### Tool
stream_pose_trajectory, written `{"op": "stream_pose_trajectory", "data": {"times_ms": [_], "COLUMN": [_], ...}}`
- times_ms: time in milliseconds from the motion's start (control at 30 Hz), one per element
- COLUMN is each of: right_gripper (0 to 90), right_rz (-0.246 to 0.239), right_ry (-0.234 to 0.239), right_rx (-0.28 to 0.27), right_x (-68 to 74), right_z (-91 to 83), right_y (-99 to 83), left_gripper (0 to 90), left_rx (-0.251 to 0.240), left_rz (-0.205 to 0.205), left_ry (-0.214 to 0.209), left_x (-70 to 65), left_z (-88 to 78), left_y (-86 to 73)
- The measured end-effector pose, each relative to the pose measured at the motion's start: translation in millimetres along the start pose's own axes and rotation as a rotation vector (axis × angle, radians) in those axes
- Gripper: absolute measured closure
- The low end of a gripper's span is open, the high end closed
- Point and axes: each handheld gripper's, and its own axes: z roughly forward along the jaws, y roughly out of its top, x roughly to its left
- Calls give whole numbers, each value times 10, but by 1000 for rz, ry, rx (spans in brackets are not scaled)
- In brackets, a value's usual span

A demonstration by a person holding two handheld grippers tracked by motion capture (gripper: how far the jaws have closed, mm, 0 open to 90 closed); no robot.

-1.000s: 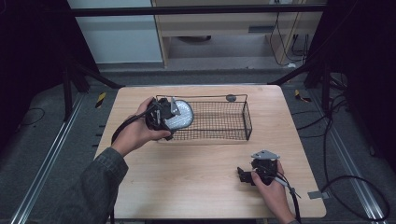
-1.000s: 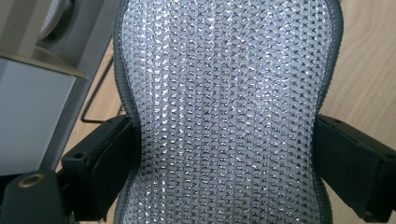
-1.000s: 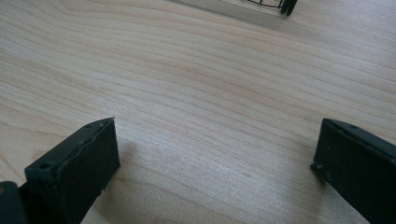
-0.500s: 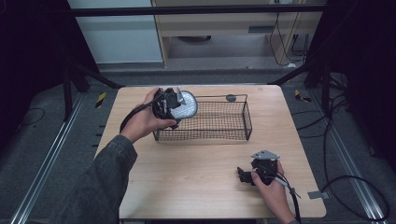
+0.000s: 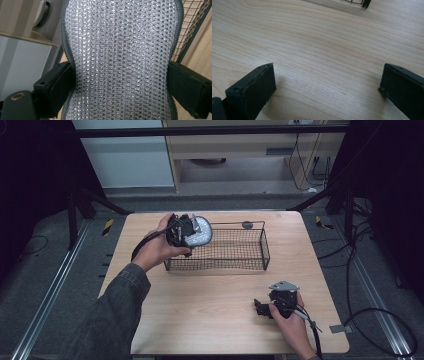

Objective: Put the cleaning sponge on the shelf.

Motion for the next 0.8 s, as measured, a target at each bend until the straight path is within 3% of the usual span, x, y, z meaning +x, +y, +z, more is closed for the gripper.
{"op": "stream_pose_trajectory", "data": {"times_ms": [167, 800], "right_gripper": [4, 4], "right_rz": [-1, -1], "right_ry": [-1, -1], "right_rx": [0, 0], "right_x": [0, 0], "right_z": [1, 1], "right_y": [0, 0], "left_gripper": [92, 92], "left_rx": [9, 4], "left_rz": [22, 48], "left_ry": [23, 30], "left_x": [-11, -58], "left_z": [37, 195], "left_y": [17, 87]}}
